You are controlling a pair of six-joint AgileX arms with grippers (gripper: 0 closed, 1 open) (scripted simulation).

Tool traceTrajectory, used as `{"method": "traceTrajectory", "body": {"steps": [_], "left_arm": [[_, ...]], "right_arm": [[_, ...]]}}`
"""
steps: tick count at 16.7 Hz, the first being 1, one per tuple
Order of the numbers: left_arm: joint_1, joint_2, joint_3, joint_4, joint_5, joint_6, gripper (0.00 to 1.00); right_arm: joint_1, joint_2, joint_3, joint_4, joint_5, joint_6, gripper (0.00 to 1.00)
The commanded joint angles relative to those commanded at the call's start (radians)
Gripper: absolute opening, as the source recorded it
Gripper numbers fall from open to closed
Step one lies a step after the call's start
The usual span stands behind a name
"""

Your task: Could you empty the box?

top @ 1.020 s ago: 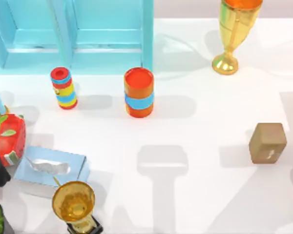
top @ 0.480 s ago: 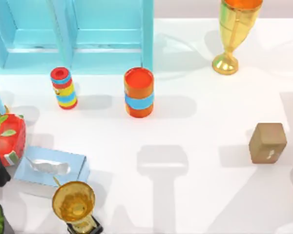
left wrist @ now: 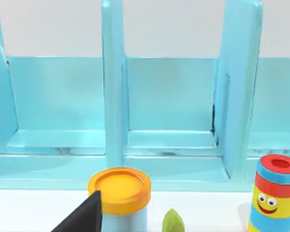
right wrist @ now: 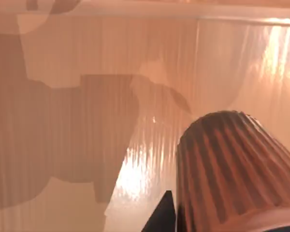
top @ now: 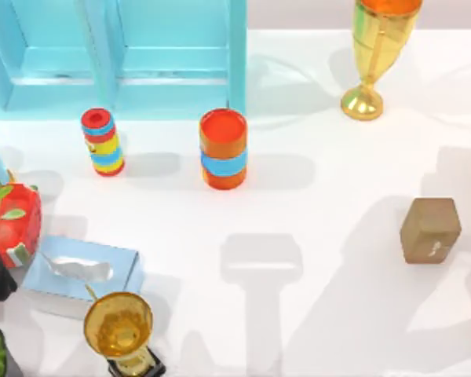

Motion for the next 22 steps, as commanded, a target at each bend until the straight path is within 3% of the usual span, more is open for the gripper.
{"method": "traceTrajectory", "body": {"steps": [6,11,18,22], "left_arm": [[0.000,0.000,0.000,0.000,0.000,0.000,1.00],[0.000,0.000,0.000,0.000,0.000,0.000,1.00],[0.000,0.000,0.000,0.000,0.000,0.000,1.00],[0.000,0.000,0.000,0.000,0.000,0.000,1.00]], "right_arm": [[-0.011,-0.004,0.248,-0.258,0.005,-0.032,0.00],[-0.084,-0.013,0.326,-0.461,0.029,-0.047,0.00],[-0.074,-0.012,0.317,-0.471,0.031,-0.031,0.00],[0.071,-0.043,0.211,-0.411,0.030,0.114,0.00]]}}
